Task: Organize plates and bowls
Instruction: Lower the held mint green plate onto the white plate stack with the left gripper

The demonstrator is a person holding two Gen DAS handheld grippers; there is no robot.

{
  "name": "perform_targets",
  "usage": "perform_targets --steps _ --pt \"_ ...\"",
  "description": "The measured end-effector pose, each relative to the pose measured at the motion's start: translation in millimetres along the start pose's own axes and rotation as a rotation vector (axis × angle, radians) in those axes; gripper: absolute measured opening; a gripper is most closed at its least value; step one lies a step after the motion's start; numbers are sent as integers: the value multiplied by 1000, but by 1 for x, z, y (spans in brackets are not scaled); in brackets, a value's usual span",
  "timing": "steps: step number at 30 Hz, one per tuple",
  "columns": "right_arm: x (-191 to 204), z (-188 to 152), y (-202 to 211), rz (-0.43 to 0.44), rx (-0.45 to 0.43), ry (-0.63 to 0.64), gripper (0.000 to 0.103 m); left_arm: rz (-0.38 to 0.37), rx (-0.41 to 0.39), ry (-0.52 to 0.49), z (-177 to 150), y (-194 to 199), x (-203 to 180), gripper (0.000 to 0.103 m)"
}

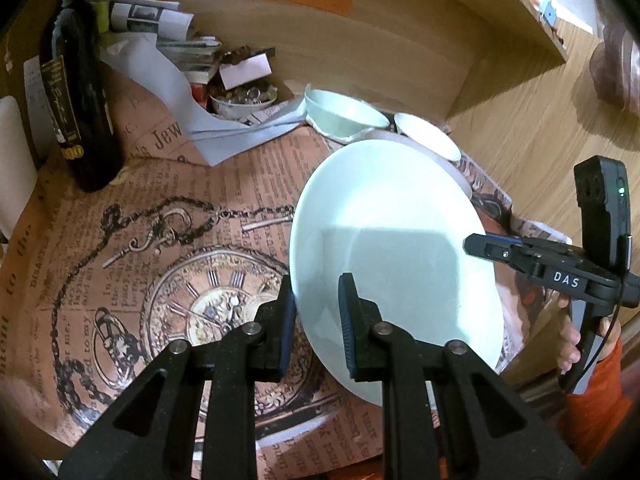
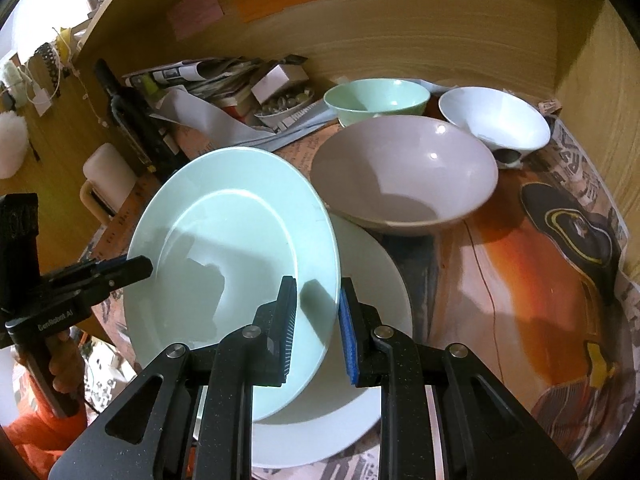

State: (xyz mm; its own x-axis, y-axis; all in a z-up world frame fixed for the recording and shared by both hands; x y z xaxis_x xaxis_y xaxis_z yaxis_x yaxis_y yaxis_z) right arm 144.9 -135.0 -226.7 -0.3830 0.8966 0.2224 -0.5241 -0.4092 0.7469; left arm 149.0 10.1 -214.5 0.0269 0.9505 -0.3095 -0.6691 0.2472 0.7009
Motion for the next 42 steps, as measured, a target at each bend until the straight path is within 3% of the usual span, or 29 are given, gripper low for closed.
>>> perform_targets --steps 22,42 --pt "-13 -27 6 -27 -41 -71 19 42 101 -67 -12 -29 -9 19" --pt "-17 -30 7 -19 -63 -103 19 106 129 -102 -5 -46 -15 23"
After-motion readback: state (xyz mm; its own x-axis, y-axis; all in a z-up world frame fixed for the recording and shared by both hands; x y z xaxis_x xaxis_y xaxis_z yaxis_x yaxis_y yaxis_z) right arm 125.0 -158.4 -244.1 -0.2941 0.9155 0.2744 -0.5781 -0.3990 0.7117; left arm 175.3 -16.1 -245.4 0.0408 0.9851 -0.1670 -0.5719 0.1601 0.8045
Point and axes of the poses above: each gripper's, at about its wrist camera, not at the fingertips, and y roughly against the way its jaws point, x to its left, z to its top, the point moved 9 cm from there along -y, roughly the way its jaws point, and after that the axes turned 4 degrees about y, right-handed, at the moved point
